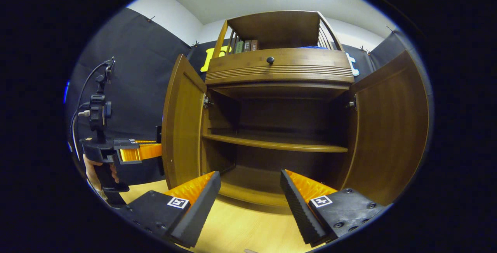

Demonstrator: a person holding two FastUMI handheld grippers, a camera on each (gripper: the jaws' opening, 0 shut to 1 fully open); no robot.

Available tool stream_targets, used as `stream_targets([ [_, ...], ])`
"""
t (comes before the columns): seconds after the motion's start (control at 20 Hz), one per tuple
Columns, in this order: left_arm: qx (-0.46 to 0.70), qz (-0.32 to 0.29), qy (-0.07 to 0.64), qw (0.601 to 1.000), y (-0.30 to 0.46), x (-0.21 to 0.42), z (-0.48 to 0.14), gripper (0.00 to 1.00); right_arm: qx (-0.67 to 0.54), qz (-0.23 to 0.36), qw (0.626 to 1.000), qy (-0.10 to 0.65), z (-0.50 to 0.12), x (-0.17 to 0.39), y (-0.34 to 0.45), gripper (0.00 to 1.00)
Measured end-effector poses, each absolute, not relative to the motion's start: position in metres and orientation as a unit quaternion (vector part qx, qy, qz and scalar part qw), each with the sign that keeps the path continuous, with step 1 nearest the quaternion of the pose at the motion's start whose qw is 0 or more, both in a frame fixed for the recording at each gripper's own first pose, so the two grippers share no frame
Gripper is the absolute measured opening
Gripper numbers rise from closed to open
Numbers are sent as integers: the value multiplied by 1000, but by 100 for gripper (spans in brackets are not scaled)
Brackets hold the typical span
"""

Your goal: Open the right door of the double-door shoe cabinet with the right hand, and open the left door with the left hand.

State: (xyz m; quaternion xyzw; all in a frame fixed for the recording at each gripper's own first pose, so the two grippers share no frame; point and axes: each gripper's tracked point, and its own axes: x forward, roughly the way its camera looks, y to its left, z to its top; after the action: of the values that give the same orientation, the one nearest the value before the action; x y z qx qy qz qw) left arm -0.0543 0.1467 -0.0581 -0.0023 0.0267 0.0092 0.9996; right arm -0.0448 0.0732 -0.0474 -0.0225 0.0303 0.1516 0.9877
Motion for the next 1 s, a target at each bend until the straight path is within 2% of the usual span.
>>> stream_targets([
  [0.25,-12,42,22,999,190,-69,-55,17,-36,158,986,36,-52,-44,92,98],
  [0.3,-10,53,22,998,198,-71,-55,15,-37,161,986,36,-52,-47,95,95],
  [0.5,-7,86,21,996,223,-78,-54,7,-44,164,985,22,-43,-54,99,98],
  [0.6,-14,82,19,996,223,-80,-54,6,-51,157,986,15,-40,-55,97,95],
  [0.65,-13,82,20,996,224,-80,-55,6,-55,153,987,13,-39,-56,96,98],
  [1.0,1,84,24,996,223,-99,-50,6,-48,156,986,17,-41,-57,93,98],
])
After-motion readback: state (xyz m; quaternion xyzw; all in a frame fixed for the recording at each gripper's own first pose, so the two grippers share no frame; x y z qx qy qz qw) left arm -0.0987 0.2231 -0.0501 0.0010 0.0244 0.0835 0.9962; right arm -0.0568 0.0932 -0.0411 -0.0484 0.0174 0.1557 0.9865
